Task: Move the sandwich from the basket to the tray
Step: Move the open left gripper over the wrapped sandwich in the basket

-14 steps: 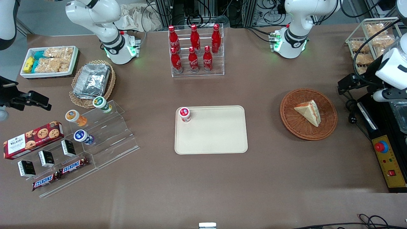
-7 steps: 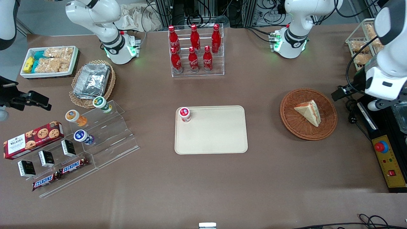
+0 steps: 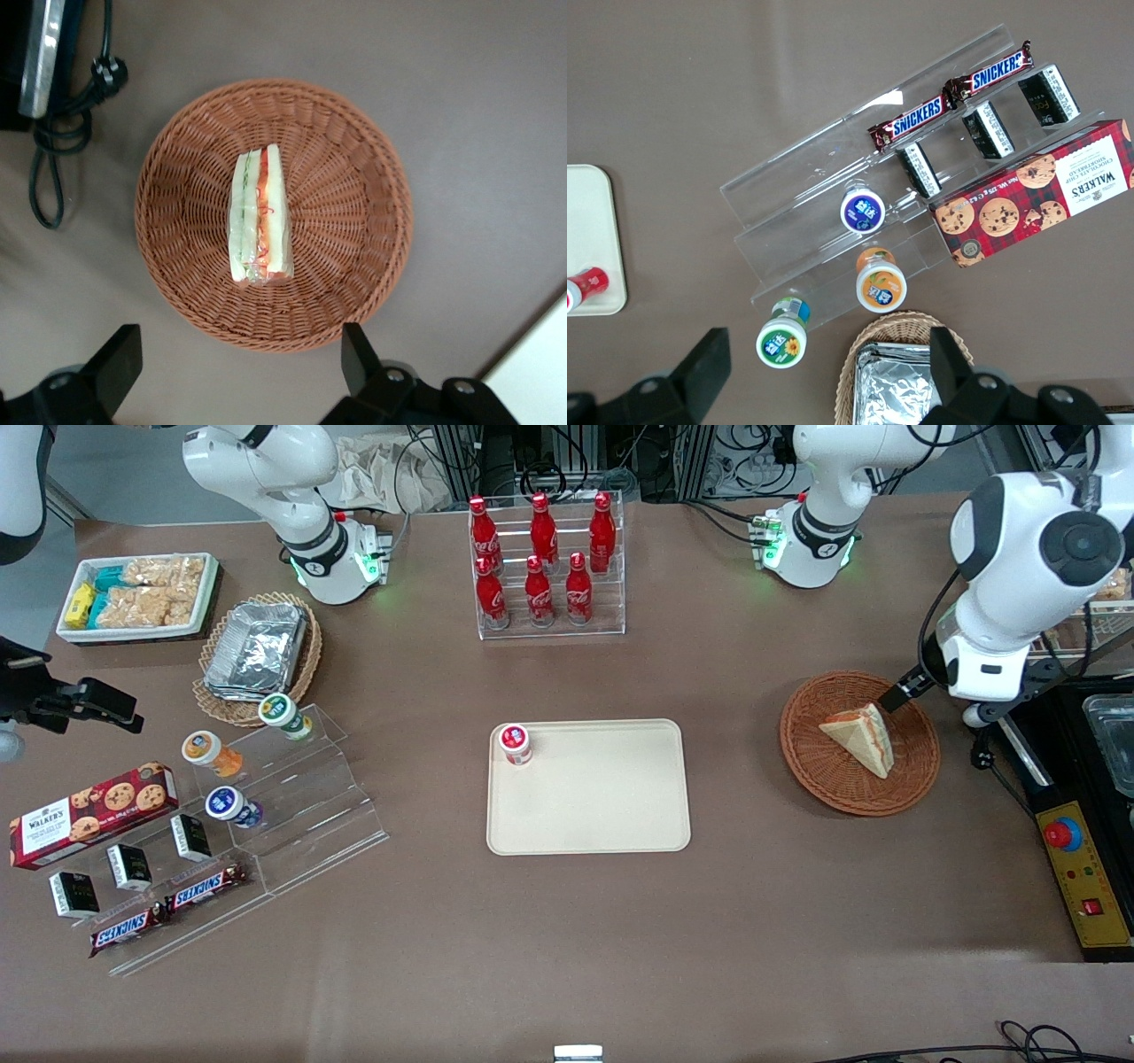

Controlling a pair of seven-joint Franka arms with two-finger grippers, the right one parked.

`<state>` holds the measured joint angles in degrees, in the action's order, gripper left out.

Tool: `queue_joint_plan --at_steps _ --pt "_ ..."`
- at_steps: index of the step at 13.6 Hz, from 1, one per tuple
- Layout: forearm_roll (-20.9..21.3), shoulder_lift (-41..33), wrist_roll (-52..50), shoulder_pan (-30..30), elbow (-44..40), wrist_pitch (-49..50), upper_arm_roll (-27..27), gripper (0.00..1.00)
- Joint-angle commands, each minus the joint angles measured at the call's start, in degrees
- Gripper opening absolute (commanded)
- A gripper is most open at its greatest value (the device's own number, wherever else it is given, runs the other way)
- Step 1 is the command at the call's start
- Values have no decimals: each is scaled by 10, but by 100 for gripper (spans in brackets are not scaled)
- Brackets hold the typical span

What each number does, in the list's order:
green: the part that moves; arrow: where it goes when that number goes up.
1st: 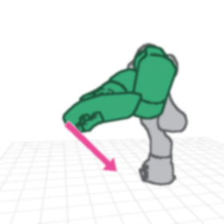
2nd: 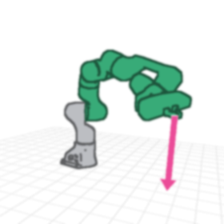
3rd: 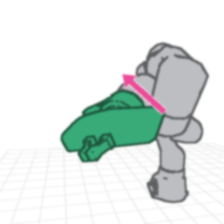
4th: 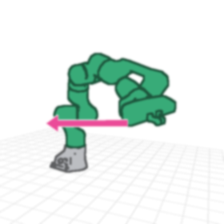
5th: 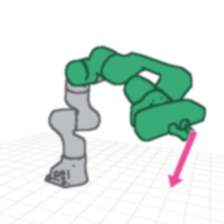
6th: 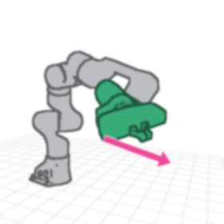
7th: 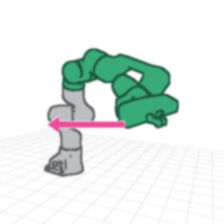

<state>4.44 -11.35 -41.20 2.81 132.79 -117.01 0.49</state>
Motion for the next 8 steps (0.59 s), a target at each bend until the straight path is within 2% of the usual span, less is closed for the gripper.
queue_joint_plan --at_steps 1,5,8 --pt "11 6 -38 -10 68 -79 0 100" --pt "10 37 -39 -17 123 -179 -25 100" --pt "8 68 -42 -17 134 -219 -41 100"
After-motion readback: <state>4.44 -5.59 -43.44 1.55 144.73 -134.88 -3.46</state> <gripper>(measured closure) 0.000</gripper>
